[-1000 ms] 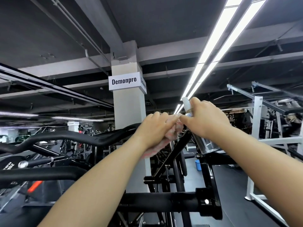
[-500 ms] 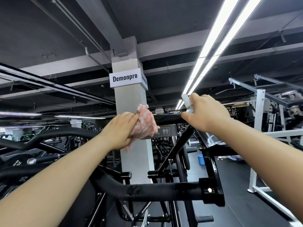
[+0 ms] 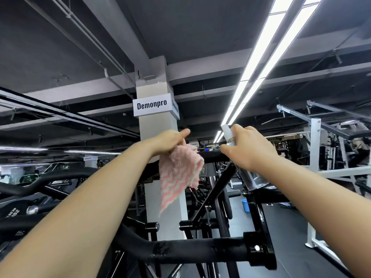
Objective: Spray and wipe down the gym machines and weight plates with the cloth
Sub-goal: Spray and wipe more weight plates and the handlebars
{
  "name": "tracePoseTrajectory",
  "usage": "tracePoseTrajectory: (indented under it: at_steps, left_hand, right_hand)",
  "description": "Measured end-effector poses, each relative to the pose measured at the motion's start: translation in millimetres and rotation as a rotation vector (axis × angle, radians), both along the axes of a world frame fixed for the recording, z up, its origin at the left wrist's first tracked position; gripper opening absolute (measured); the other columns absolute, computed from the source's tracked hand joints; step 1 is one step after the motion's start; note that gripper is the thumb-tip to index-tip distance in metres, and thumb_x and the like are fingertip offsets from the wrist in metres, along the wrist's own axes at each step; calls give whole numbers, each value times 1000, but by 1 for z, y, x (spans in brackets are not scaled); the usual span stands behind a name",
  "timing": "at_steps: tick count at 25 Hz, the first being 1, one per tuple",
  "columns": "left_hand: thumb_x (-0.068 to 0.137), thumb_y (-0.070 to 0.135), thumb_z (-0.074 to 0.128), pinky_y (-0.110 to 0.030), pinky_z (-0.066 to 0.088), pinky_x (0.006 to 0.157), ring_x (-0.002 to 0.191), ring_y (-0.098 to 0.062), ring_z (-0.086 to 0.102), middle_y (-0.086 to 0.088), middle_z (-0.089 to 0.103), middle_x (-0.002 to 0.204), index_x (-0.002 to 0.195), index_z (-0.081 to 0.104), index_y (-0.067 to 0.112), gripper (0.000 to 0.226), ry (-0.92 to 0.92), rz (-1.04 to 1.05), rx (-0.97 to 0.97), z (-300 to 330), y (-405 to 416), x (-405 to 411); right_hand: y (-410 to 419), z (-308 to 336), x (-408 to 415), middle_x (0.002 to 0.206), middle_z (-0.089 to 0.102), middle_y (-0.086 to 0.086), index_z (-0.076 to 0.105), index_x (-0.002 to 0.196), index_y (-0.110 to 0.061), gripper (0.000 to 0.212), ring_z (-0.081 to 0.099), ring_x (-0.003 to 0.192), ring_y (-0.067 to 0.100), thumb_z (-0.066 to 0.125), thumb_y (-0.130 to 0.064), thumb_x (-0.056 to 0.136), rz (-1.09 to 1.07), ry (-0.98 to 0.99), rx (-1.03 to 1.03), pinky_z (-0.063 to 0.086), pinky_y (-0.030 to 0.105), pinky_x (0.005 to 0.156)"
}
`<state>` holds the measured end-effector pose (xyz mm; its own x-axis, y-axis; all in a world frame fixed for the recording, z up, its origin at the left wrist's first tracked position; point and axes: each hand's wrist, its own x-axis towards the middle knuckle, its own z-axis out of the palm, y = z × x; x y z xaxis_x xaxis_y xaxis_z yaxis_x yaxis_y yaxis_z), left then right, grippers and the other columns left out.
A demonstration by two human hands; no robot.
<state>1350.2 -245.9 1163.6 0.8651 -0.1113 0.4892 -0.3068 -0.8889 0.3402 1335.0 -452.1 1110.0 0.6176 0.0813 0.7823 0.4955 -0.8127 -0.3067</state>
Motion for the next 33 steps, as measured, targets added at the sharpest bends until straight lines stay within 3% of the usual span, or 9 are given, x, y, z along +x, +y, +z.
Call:
tracePoseTrajectory:
  at_steps: [1, 3, 6, 10, 12, 17, 20, 26, 33]
  left_hand:
    - [89, 43, 57, -25, 43, 73, 91, -17, 51, -1, 54, 105, 112, 54, 16, 36, 54, 25, 110, 3, 3, 0]
    - [73, 31, 79, -30, 47, 84, 105, -19, 52, 1, 52, 116, 128, 42, 24, 67, 183, 164, 470, 2, 4, 4]
    - [77, 33, 75, -30, 45, 87, 108, -22, 54, -1, 58, 118, 119, 53, 18, 49, 72, 270, 747, 1, -5, 9]
    - [93, 38, 54, -28, 42, 79, 92, -20, 53, 0, 55, 95, 100, 55, 14, 25, 91, 163, 615, 3, -11, 9]
    - [100, 38, 38, -25, 38, 75, 83, -17, 52, -2, 56, 90, 97, 55, 9, 33, 28, 79, 424, 3, -20, 12]
    - [101, 31, 34, -30, 38, 78, 109, -32, 55, -15, 61, 115, 112, 58, 7, 36, -306, 25, 113, -11, -80, 36]
    - [92, 20, 41, -31, 40, 68, 96, -32, 61, -8, 64, 96, 95, 48, 17, 9, -401, 159, 322, -35, -109, 42]
    - [93, 34, 40, -33, 32, 65, 97, -32, 58, -7, 57, 108, 118, 46, 12, 34, -551, 170, 701, -50, -83, 36]
    - [90, 28, 47, -37, 38, 65, 95, -30, 58, -8, 51, 105, 132, 38, 19, 45, -608, 201, 766, -62, -58, 38]
  right_hand:
    - [0, 0, 1, 97, 45, 2, 40, 93, -20, 25, 43, 84, 20, 50, -42, 86, 7, 3, 4, 35, 31, 69]
    - [-1, -1, 2, 98, 45, 2, 39, 89, -21, 24, 44, 84, 21, 51, -41, 86, 18, 6, 6, 35, 31, 69]
    - [-2, 0, 5, 97, 45, 2, 36, 78, -23, 23, 47, 81, 22, 52, -37, 84, 83, 23, 52, 36, 33, 67]
    - [-4, -2, 7, 93, 45, 1, 34, 71, -24, 25, 47, 77, 21, 54, -34, 82, 153, 32, 113, 39, 34, 65]
    - [-5, -2, 7, 90, 44, 0, 35, 72, -23, 25, 47, 76, 20, 54, -34, 82, 165, 30, 119, 40, 34, 66]
    - [-4, -1, 10, 88, 43, -2, 42, 83, -22, 21, 46, 86, 23, 55, -38, 82, 162, -6, 114, 39, 34, 72]
    - [-4, -2, 11, 99, 47, 2, 48, 98, -20, 24, 48, 88, 23, 54, -37, 82, 153, 1, 117, 40, 34, 73]
    - [-1, -4, 7, 96, 46, 2, 41, 88, -20, 24, 47, 90, 25, 51, -41, 84, 22, -38, 41, 32, 32, 70]
    - [1, -5, 1, 91, 45, 1, 42, 95, -15, 25, 40, 98, 21, 46, -39, 89, -81, -134, -72, 27, 30, 81]
